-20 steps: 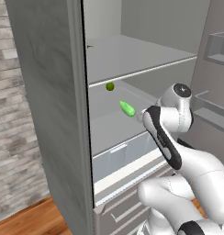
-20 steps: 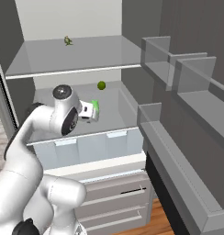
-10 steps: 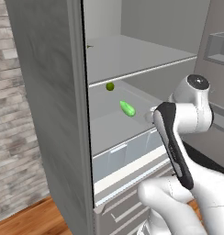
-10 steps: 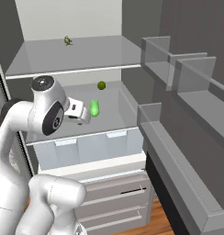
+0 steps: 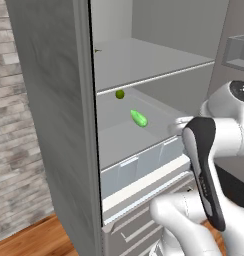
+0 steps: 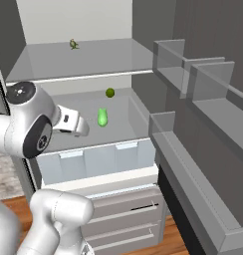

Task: Transport the fish and corn to the fridge. Place the fish on the rack containing meat and place the corn on the rack containing the vegetable, ensuring meats and vegetables are on different racks.

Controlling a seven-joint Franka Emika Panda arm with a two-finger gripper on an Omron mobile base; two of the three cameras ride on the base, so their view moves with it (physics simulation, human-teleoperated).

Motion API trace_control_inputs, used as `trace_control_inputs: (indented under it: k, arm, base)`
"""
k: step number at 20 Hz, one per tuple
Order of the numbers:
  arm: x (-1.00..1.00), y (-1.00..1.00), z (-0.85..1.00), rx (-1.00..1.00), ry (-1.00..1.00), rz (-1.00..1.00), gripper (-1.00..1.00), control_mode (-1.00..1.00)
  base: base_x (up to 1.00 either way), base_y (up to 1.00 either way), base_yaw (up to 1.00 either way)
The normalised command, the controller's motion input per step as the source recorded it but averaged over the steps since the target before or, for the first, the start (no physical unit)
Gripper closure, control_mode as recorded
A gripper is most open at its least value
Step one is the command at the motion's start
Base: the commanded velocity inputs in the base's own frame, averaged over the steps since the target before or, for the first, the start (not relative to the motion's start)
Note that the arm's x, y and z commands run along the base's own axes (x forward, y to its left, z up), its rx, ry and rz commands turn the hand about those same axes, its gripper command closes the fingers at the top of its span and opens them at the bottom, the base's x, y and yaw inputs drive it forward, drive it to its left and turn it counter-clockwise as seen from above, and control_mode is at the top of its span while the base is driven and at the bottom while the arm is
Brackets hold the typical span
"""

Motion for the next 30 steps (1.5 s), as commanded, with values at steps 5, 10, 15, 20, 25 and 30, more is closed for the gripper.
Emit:
trace_control_inputs:
  k: [5,10,15,20,25,30]
  arm:
    - [-0.58,0.03,0.55,0.0,-0.07,0.0,-1.0,-1.0]
    - [-0.25,0.0,0.18,0.0,-0.03,0.0,-1.0,1.0]
    - [0.0,0.0,0.0,0.0,0.0,0.0,-1.0,1.0]
    - [0.0,0.0,0.0,0.0,0.0,0.0,-1.0,1.0]
    - [0.0,0.0,0.0,0.0,0.0,0.0,-1.0,1.0]
    - [0.0,0.0,0.0,0.0,0.0,0.0,-1.0,1.0]
  base:
    - [0.0,0.0,0.0]
    - [-0.52,0.0,0.0]
    - [-1.0,0.37,0.0]
    - [-1.0,0.83,-0.01]
    - [-1.0,0.88,-0.07]
    - [-0.43,0.32,-0.91]
